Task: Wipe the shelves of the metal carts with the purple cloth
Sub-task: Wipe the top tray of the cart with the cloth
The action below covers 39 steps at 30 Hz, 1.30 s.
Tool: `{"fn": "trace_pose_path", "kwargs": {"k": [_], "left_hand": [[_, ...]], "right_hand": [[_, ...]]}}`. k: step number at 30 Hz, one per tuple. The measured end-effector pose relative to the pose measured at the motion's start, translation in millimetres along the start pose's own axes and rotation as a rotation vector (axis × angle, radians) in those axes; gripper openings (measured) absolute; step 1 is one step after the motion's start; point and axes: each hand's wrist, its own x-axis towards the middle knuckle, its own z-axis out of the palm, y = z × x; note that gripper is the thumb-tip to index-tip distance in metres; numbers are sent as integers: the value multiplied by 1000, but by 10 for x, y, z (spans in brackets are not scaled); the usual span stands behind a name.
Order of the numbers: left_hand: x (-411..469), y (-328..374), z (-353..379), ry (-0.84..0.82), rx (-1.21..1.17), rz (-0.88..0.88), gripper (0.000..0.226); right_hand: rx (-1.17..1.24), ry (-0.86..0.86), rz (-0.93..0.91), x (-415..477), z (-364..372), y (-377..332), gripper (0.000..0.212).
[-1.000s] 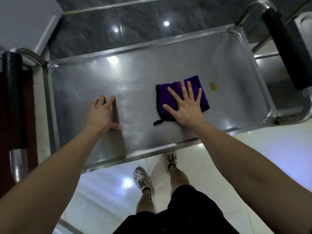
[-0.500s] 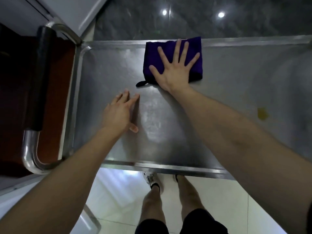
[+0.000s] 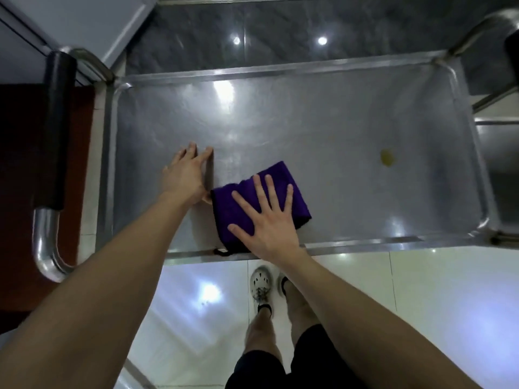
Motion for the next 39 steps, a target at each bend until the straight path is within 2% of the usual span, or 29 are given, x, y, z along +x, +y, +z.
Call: {"fn": "trace_pose_path", "kwargs": {"k": [4,10,13,16,18,21,23,25,27,29,31,33,34,35,37,39], "left_hand": [[-1,-51,-12,-30,1,52,147],[-82,158,-106,-41,250,25,138],[-162,661,-93,22,312,86,123],[-212,1506,-21,34,225,245,130],[-199,2070,33,27,174,269,136],[-108,2575,67,-3,165,194,138],[-22,2640,95,-2,131,148,136],[68,2583,132,-3,128,170,143],[148,2486,216,19,135,202,150],[207,2436,290,44,148,206,154],[242,2406,332,72,145,205,156],[222,2406,323,81,124,203,155],[193,2416,307,74,113,196,155],[160,2426,283,66,102,183,154],[100,2455,221,53,97,170,154],[57,2474,178,41,70,145,158]], "right_hand": [[-25,-16,54,-417,-142,513,82],[-66,-70,244,-1139,-612,1926,82],[-86,-86,327,-1217,-676,2106,82],[-99,-58,327,-1189,-597,2035,82],[-82,-59,260,-1218,-589,2082,82],[-2,-76,-1,-1277,-673,2496,79],[-7,-130,-232,-1222,-776,2864,78],[-73,-192,-421,-970,-932,3296,77],[-140,-206,-461,-543,-1114,3685,77],[-152,-132,-265,-55,-1247,3950,77],[-98,-47,97,386,-1282,3949,79],[-57,-16,376,592,-1195,3539,83],[-30,-10,389,566,-1111,3282,84],[-20,-5,298,479,-1009,3067,83],[-36,-56,-93,222,-912,2932,80],[-81,-142,-486,279,-1039,3285,77]]}}
